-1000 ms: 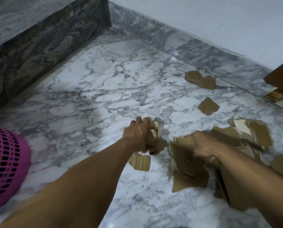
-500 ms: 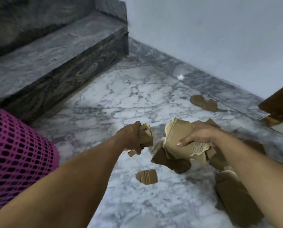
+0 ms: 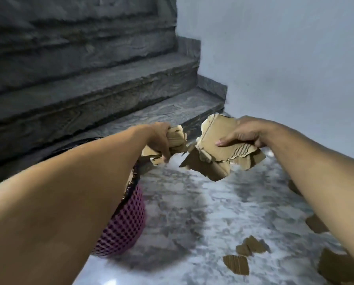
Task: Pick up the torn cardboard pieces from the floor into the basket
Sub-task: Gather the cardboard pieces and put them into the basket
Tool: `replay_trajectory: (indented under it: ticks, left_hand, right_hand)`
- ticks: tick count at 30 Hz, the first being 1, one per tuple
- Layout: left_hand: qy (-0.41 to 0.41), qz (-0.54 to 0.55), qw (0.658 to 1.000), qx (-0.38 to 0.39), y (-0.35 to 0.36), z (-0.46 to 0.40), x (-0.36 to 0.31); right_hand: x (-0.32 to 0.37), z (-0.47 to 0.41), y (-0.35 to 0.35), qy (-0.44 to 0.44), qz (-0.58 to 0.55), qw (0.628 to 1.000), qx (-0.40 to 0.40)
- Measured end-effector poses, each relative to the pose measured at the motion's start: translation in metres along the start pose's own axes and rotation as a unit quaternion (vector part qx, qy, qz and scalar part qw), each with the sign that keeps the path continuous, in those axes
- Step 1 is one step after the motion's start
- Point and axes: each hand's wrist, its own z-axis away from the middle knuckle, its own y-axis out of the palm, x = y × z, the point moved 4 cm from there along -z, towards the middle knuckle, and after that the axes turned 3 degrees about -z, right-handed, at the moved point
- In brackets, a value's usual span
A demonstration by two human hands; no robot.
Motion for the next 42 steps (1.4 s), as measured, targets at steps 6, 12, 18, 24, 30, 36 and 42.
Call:
replay_trajectory:
  ticks: [6, 12, 18, 24, 30, 36, 42]
  left_hand:
    - [-0.109, 0.030, 0.993, -0.032, -0.034, 0.082, 0.119]
    - [-0.213, 0.145, 0.966, -0.020, -0.009, 0.146, 0.217]
    - [-0.258, 0.194, 0.947, -0.016, 0.045, 0.163, 0.272]
    - [-0.230, 0.183, 0.956, -0.017, 0.078, 0.155, 0.293]
    - [-0.296, 0.084, 0.931, -0.196, 0.076, 0.167, 0.319]
    - [-0.286, 0.136, 0.925, -0.212, 0.082, 0.157, 0.310]
    - [-0.209, 0.136, 0.948, -0.200, 0.075, 0.116, 0.248]
  right_hand:
    - [0.116, 0.023, 0.089, -0.056, -0.016, 0.998, 0.020]
    - [0.180, 0.029, 0.195, -0.073, -0.001, 0.994, 0.076]
    - [0.176, 0.008, 0.278, -0.096, 0.068, 0.988, 0.096]
    - [0.146, -0.017, 0.299, -0.158, 0.217, 0.963, 0.015]
    - [0.121, -0.019, 0.272, -0.098, 0.238, 0.951, -0.170]
    - [0.076, -0.020, 0.266, 0.020, -0.005, 0.996, -0.083]
    - [0.028, -0.025, 0.199, 0.037, -0.119, 0.980, -0.157]
